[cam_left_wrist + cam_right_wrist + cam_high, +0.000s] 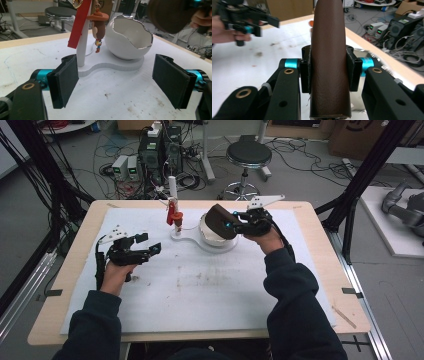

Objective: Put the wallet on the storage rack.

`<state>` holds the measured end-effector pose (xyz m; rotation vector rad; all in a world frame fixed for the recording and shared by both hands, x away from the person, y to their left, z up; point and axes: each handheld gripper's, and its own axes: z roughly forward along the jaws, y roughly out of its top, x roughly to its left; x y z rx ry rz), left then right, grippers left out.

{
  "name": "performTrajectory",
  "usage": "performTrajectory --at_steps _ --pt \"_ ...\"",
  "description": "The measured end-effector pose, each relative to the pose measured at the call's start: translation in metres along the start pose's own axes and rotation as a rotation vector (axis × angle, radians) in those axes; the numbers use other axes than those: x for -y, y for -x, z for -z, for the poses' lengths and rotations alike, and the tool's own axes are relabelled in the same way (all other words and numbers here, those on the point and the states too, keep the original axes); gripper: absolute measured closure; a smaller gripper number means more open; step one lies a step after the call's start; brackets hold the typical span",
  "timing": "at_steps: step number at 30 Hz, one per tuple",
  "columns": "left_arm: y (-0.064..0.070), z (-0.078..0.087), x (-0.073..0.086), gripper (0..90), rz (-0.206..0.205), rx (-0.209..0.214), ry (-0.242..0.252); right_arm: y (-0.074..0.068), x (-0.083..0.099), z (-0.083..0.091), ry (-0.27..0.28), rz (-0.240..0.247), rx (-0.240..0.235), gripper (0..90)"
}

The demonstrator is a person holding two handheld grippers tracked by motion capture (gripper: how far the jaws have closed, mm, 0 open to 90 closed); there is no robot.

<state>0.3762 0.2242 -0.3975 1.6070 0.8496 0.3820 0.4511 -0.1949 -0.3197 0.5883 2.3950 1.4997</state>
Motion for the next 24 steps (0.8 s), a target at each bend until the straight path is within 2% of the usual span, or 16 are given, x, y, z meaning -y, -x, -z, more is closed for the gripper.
performTrajectory --at_steps 1,4,8,10,14,19,20,24 --pt "0.000 0.001 0.000 20.8 -0.006 -0.003 0.005 0.004 -0.003 -0.003 -0.017 0.010 0.006 64.8" --pt "-0.001 0.003 0.000 20.8 -0.016 -0.013 0.005 0.011 -0.009 -0.011 -0.018 0.033 0.017 64.8" --pt "-0.004 0.005 0.000 20.8 -0.013 -0.013 0.000 0.022 -0.014 -0.024 -0.037 0.105 0.030 64.8" --pt "-0.004 0.005 0.001 20.8 -0.013 -0.013 -0.006 0.025 -0.013 -0.030 -0.064 0.127 0.037 64.8" --pt "-0.007 0.006 0.006 20.8 0.012 -0.012 0.000 0.030 -0.006 -0.040 -0.096 0.139 0.043 64.8" --pt "-0.011 0.010 0.009 20.8 0.032 -0.027 0.018 0.033 0.000 -0.052 -0.126 0.181 0.058 64.8" --pt "-0.011 0.010 0.009 20.9 0.031 -0.028 0.019 0.034 0.001 -0.054 -0.126 0.194 0.062 64.8" --pt "-0.011 0.010 0.011 20.8 0.032 -0.032 0.009 0.038 0.004 -0.057 -0.117 0.190 0.056 64.7"
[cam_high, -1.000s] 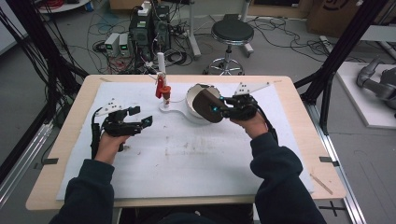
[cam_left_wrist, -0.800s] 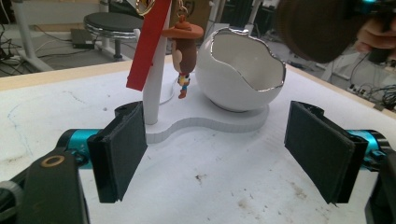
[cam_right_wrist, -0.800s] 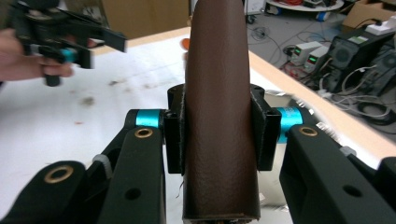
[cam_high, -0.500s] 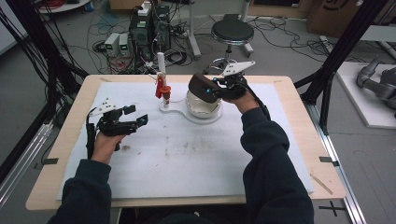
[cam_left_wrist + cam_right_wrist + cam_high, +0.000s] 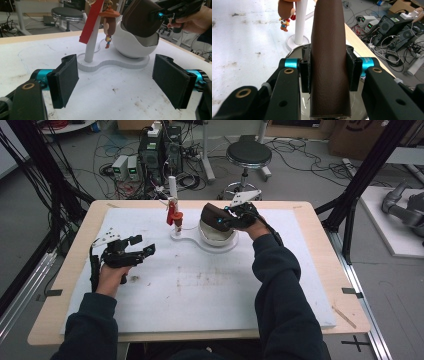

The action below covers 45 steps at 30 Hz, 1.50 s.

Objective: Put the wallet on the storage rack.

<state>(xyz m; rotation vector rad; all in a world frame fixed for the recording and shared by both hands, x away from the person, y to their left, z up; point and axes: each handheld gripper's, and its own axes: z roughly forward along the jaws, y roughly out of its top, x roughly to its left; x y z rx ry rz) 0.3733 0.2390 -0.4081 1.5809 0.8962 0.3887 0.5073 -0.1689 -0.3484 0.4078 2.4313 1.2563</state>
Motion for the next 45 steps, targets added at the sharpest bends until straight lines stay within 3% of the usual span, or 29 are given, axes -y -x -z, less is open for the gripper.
performTrajectory --at_steps 4,6,10,16,20,23,28,30,31,34,35,38,41,45 --pt "0.000 0.000 0.000 20.8 0.000 0.003 -0.001 0.001 0.003 0.001 -0.018 0.046 -0.003 64.7" --pt "0.000 0.001 0.001 20.8 0.000 0.001 -0.003 -0.001 0.007 -0.002 -0.057 0.066 -0.004 64.7" --pt "0.000 0.000 0.001 20.8 0.003 0.005 -0.004 -0.001 0.012 -0.009 -0.096 0.079 -0.001 64.7" --pt "-0.001 0.000 0.002 20.9 0.010 0.009 -0.004 0.000 0.017 -0.018 -0.144 0.044 0.001 59.9" --pt "-0.001 -0.001 0.002 20.8 0.011 0.010 -0.004 0.000 0.019 -0.011 -0.123 0.008 0.000 54.2" --pt "-0.001 0.000 0.002 20.8 0.012 0.006 -0.004 0.002 0.022 0.003 -0.058 -0.024 0.013 52.3" --pt "-0.001 0.000 0.002 20.9 0.015 0.002 0.000 0.002 0.022 0.030 -0.029 -0.075 0.013 56.0" --pt "-0.001 0.000 0.002 21.0 0.014 -0.002 0.001 -0.001 0.024 0.045 0.025 -0.056 0.052 60.9" --pt "-0.002 0.000 0.002 21.0 0.012 -0.004 0.000 -0.003 0.027 0.053 0.046 -0.069 0.064 62.7" --pt "-0.002 0.001 0.001 21.0 0.013 -0.019 0.005 -0.005 0.034 0.071 0.022 -0.157 0.039 61.4" --pt "-0.002 0.002 0.001 21.0 0.014 -0.028 0.013 -0.008 0.039 0.079 0.051 -0.165 0.070 61.1" --pt "-0.002 0.003 0.000 20.0 0.012 -0.044 0.032 -0.016 0.053 0.100 0.068 -0.267 0.114 47.4" --pt "-0.003 0.004 -0.001 17.6 0.000 -0.056 0.044 -0.025 0.074 0.119 0.090 -0.325 0.167 36.9" --pt "-0.004 0.004 -0.001 17.5 -0.042 -0.075 0.046 -0.040 0.102 0.136 0.041 -0.369 0.249 26.5"
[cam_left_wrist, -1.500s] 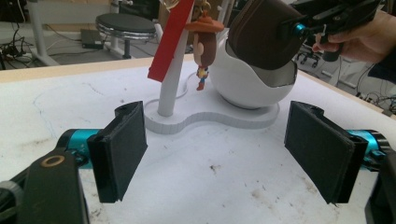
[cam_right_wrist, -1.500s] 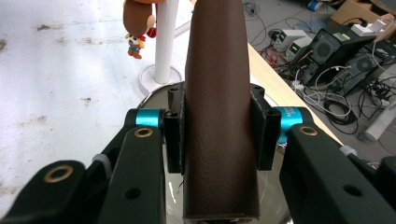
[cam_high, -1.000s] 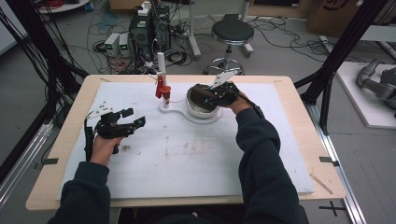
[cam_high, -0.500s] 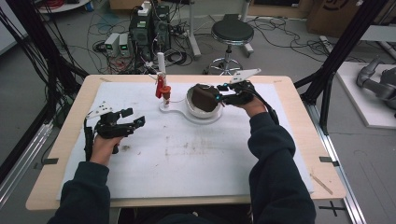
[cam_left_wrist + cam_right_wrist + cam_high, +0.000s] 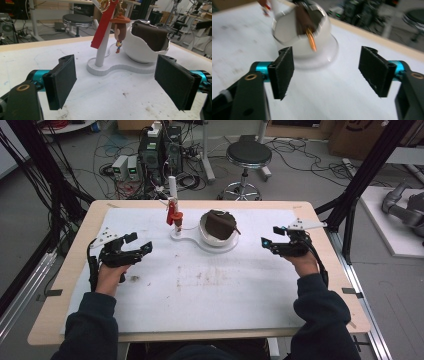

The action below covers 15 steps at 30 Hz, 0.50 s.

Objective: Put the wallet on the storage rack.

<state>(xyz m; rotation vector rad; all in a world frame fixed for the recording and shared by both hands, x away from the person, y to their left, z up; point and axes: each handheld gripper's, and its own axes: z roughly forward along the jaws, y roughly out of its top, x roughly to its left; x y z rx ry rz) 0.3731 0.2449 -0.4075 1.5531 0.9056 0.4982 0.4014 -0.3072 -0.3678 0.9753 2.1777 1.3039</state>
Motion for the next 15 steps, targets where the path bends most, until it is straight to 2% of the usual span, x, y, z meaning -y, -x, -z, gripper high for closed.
performTrajectory --at_steps 3,7,12,15 --pt "-0.002 0.001 0.000 17.7 0.011 -0.004 -0.003 -0.001 0.021 0.011 -0.042 -0.012 0.051 23.0" --pt "-0.002 0.002 0.000 17.5 0.021 -0.013 -0.010 -0.002 0.041 0.024 -0.040 -0.030 0.096 22.0" --pt "-0.003 0.004 0.000 17.5 0.017 -0.025 -0.002 -0.001 0.047 0.035 -0.020 -0.051 0.119 21.9" --pt "-0.001 0.003 0.001 17.5 0.005 -0.022 -0.009 -0.001 0.048 0.038 -0.004 -0.053 0.116 21.9"
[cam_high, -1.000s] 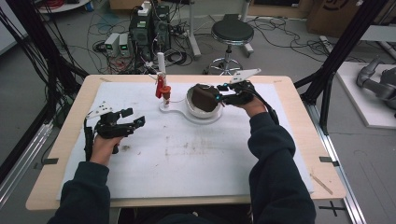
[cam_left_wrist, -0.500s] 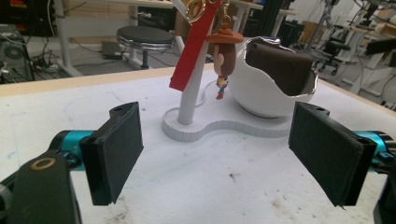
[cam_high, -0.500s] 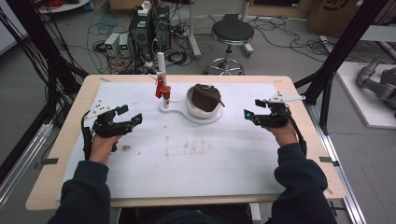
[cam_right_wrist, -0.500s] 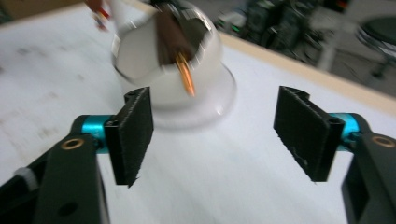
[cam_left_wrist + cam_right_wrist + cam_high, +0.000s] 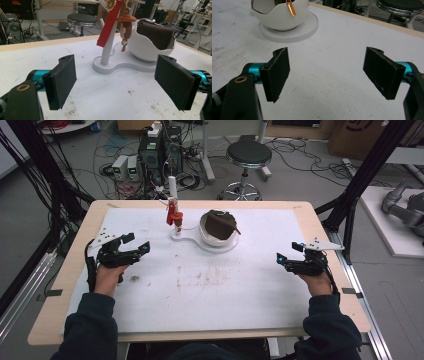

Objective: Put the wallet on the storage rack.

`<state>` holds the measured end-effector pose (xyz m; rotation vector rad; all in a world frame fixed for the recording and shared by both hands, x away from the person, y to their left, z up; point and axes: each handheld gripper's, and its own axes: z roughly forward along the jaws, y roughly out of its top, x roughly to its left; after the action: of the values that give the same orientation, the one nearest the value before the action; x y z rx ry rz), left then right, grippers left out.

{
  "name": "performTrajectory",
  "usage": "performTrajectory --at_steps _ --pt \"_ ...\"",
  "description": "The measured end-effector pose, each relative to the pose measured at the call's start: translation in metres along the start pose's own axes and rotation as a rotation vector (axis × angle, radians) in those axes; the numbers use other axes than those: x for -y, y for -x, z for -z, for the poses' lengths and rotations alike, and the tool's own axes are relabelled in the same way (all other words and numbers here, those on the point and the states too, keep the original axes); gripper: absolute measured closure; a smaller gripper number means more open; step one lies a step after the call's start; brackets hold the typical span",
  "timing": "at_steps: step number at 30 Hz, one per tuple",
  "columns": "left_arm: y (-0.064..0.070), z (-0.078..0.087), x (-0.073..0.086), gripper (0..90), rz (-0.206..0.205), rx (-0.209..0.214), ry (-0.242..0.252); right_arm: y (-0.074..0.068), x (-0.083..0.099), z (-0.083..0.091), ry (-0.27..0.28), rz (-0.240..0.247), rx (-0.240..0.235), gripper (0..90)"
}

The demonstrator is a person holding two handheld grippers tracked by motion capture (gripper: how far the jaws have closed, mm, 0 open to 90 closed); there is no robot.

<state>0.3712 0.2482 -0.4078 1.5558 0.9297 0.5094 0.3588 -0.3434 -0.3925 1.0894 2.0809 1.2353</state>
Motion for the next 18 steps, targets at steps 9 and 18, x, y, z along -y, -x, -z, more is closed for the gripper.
performTrajectory --at_steps 9,18 --pt "0.0037 0.0007 0.0006 18.2 -0.007 0.007 -0.003 0.0049 0.0070 0.0045 0.010 -0.043 0.022 21.8" --pt "0.0058 0.0000 0.0008 18.3 -0.009 0.010 -0.009 0.0058 0.0068 0.0090 0.041 -0.053 0.043 21.8"
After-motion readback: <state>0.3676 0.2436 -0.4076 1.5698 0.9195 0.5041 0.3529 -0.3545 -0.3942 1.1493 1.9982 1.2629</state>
